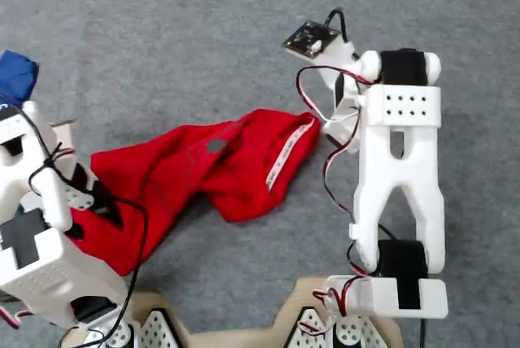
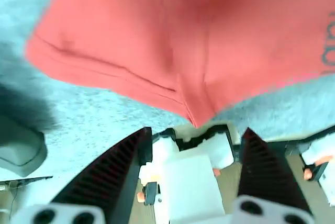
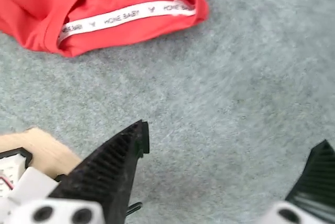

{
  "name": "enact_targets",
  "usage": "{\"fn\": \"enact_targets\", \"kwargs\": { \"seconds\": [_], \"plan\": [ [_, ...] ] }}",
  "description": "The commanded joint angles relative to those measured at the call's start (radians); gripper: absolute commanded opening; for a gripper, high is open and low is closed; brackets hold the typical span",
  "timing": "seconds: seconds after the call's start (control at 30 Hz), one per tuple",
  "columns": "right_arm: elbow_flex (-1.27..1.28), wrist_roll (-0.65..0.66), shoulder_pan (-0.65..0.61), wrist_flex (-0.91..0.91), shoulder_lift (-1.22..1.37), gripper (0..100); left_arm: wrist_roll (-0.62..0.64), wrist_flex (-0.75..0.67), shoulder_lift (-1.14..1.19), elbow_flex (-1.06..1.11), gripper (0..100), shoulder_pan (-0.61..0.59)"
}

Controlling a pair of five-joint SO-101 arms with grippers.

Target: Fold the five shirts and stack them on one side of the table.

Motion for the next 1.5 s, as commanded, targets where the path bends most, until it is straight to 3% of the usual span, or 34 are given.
{"fn": "enact_targets", "kwargs": {
  "seconds": [0.0, 0.1, 0.37, 0.57, 0.87, 1.2, 1.47],
  "plan": [
    [0.012, -0.005, -0.021, 0.014, -0.041, 44.7, 0.012, 0.011, -0.048, -0.097, 29, -0.014],
    [0.027, -0.003, -0.022, -0.029, -0.039, 44.7, 0.034, 0.011, -0.047, -0.180, 29, 0.002],
    [0.108, -0.006, -0.059, -0.152, -0.039, 44.7, 0.256, 0.006, -0.039, -0.416, 29, 0.112],
    [0.219, -0.005, -0.056, -0.269, -0.039, 44.7, 0.338, -0.120, 0.027, -0.437, 29, 0.127],
    [0.275, -0.008, -0.053, -0.331, -0.039, 44.7, 0.350, -0.256, 0.219, -0.446, 29, 0.127],
    [0.274, -0.009, -0.053, -0.331, -0.039, 44.7, 0.350, -0.305, 0.331, -0.468, 29, 0.127],
    [0.272, -0.009, -0.053, -0.333, -0.039, 44.7, 0.350, -0.310, 0.354, -0.549, 13, 0.143]
  ]
}}
